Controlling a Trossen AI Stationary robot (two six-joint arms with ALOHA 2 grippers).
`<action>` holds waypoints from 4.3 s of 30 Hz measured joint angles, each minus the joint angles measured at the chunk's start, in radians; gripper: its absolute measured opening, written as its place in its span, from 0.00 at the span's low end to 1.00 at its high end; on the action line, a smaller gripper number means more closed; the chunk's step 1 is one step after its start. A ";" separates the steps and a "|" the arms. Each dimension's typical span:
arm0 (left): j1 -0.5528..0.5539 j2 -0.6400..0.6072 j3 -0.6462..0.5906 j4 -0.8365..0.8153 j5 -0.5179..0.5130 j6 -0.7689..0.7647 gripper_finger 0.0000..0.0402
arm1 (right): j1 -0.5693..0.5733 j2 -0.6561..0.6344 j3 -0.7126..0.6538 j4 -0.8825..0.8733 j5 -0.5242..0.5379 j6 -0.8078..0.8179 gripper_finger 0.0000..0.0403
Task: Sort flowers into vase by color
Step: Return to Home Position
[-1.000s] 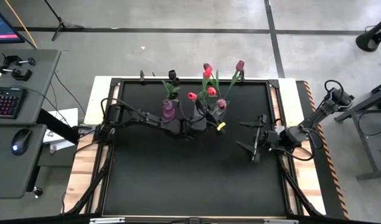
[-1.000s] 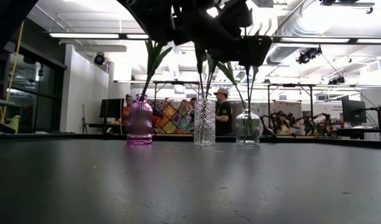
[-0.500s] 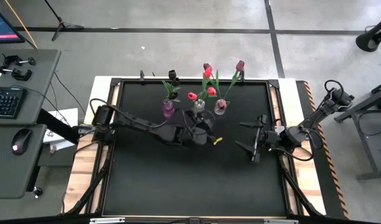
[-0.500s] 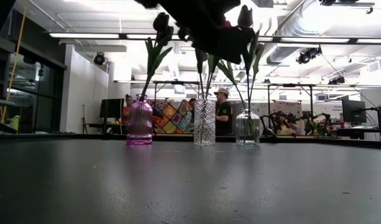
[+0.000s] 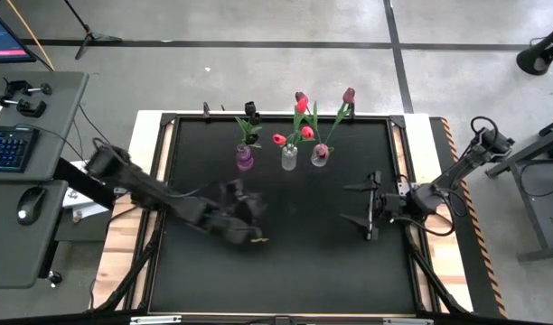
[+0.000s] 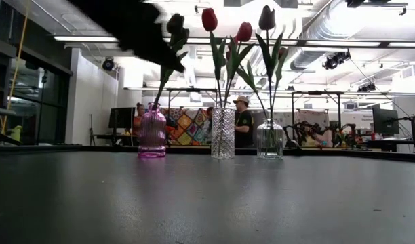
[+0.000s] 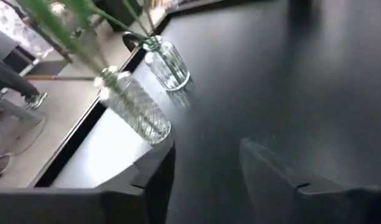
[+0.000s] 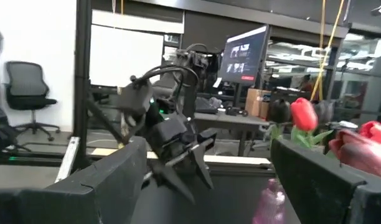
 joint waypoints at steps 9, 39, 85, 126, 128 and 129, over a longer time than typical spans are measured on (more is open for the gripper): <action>0.014 -0.378 -0.468 0.499 0.165 0.233 0.04 | -0.101 0.042 0.000 0.045 0.034 0.147 0.82; 0.081 -0.832 -0.944 0.816 0.508 0.290 0.00 | -0.139 -0.177 -0.207 -0.623 0.000 0.669 0.00; 0.082 -1.092 -0.943 0.643 0.516 0.283 0.00 | -0.561 -0.075 -0.365 -0.453 -0.640 0.347 0.00; 0.207 -1.601 -0.944 0.590 0.478 0.283 0.00 | -0.561 -0.893 -0.365 -0.658 -0.649 0.346 0.00; 0.207 -1.601 -0.944 0.590 0.478 0.283 0.00 | -0.561 -0.893 -0.365 -0.660 -0.649 0.346 0.00; 0.207 -1.601 -0.944 0.590 0.478 0.283 0.00 | -0.561 -0.893 -0.365 -0.660 -0.649 0.346 0.00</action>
